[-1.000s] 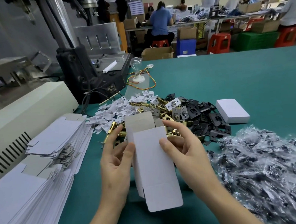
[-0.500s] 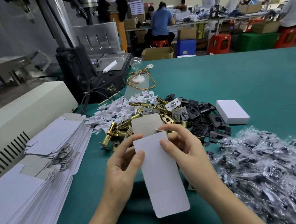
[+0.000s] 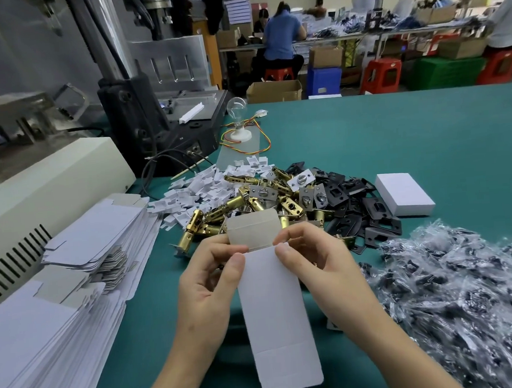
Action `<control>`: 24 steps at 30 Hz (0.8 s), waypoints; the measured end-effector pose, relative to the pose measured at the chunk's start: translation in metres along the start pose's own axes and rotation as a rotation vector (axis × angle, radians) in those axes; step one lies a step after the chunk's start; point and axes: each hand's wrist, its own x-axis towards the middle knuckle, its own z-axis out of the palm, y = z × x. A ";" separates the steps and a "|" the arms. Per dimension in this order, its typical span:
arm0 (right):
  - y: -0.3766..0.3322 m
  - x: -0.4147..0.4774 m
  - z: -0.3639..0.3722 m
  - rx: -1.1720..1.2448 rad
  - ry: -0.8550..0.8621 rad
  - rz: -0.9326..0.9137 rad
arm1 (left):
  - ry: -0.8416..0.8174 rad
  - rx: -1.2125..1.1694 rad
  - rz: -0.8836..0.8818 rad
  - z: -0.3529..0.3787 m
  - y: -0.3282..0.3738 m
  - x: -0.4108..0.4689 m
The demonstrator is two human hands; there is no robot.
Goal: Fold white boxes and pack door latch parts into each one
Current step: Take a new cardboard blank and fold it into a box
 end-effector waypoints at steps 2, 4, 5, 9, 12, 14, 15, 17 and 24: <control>-0.001 0.000 0.001 0.006 -0.003 -0.004 | 0.007 0.036 0.004 -0.001 0.000 0.000; -0.002 -0.001 0.001 0.017 -0.004 -0.005 | 0.005 0.067 0.022 -0.002 0.000 0.001; -0.003 -0.001 0.000 0.021 -0.001 -0.004 | -0.005 0.074 0.031 -0.003 0.000 0.001; -0.005 0.000 -0.003 0.019 0.021 0.001 | -0.040 0.086 0.030 -0.004 0.000 0.001; -0.004 0.000 -0.003 0.022 0.031 0.011 | -0.034 0.096 0.035 -0.003 0.001 0.002; -0.004 -0.001 -0.003 0.024 0.030 0.011 | -0.027 0.093 0.054 -0.002 0.001 0.002; -0.004 -0.001 -0.003 0.021 0.030 0.009 | -0.027 0.094 0.064 -0.002 0.001 0.002; -0.005 -0.001 -0.003 0.009 0.035 0.001 | -0.031 0.095 0.075 -0.002 0.001 0.002; -0.005 0.000 -0.006 -0.006 0.032 -0.024 | -0.065 0.085 0.062 -0.002 0.000 0.001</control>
